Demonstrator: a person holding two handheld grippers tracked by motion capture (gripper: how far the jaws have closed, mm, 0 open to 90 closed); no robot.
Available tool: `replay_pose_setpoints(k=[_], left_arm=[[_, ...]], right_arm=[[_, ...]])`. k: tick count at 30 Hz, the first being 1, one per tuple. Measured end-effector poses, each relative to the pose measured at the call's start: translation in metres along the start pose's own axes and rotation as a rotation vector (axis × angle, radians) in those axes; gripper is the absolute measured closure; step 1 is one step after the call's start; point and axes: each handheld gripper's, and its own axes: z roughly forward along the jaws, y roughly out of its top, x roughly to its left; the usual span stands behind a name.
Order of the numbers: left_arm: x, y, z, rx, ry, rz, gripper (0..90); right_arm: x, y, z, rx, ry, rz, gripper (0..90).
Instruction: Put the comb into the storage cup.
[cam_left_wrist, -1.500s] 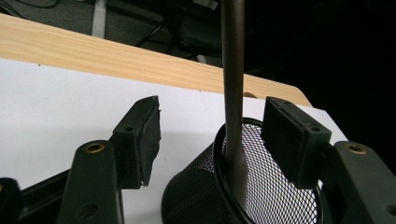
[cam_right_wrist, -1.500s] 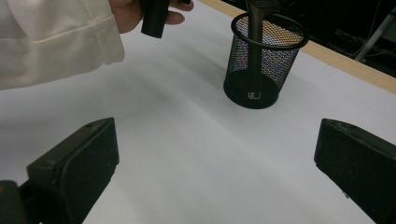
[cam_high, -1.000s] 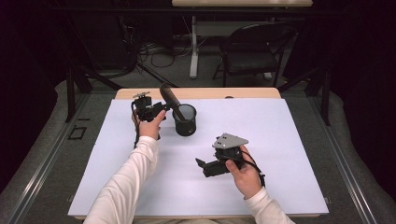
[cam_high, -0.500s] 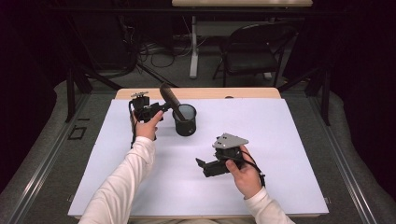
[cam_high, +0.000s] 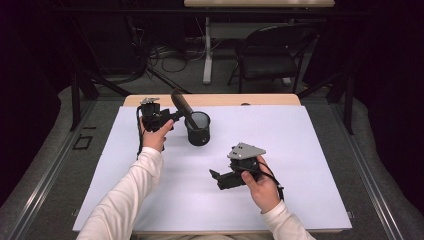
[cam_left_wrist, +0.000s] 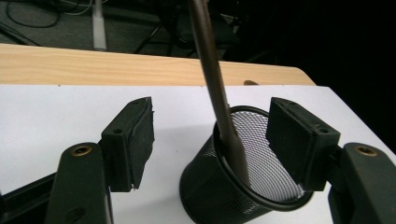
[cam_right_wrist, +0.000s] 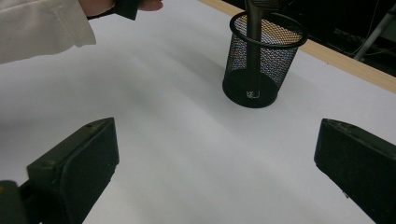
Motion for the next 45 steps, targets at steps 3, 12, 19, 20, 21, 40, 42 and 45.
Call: replay_pose_setpoints(k=[3,12,19,20,21,40,42,45], left_arm=[[-0.002,-0.001,-0.001,0.017,0.01,0.01,31.2],[-0.004,0.0,-0.01,0.02,-0.018,0.045,22.5],[-0.004,0.001,-0.02,0.035,-0.029,0.067,20.8],[-0.004,0.001,-0.022,0.036,-0.031,0.069,20.5],[-0.004,0.0,-0.023,0.039,-0.031,0.066,20.0],[-0.013,0.0,-0.05,0.074,-0.083,0.198,10.4],[-0.014,-0.001,-0.052,0.086,-0.1,0.214,6.0],[-0.018,-0.002,-0.056,0.09,-0.126,0.238,1.1]], right_arm=[[0.0,0.0,0.0,0.0,-0.001,0.0,0.0],[0.0,0.0,0.0,0.001,-0.002,0.0,0.0],[0.0,0.0,0.0,0.0,-0.002,0.0,0.0],[0.001,0.0,0.0,0.001,-0.001,0.0,0.0],[0.001,0.0,0.0,0.002,-0.002,-0.001,0.0],[0.001,0.0,0.001,0.005,-0.002,-0.003,0.0],[0.001,0.0,0.001,0.005,-0.002,-0.002,0.0],[0.0,0.0,0.0,0.003,-0.002,-0.002,0.0]])
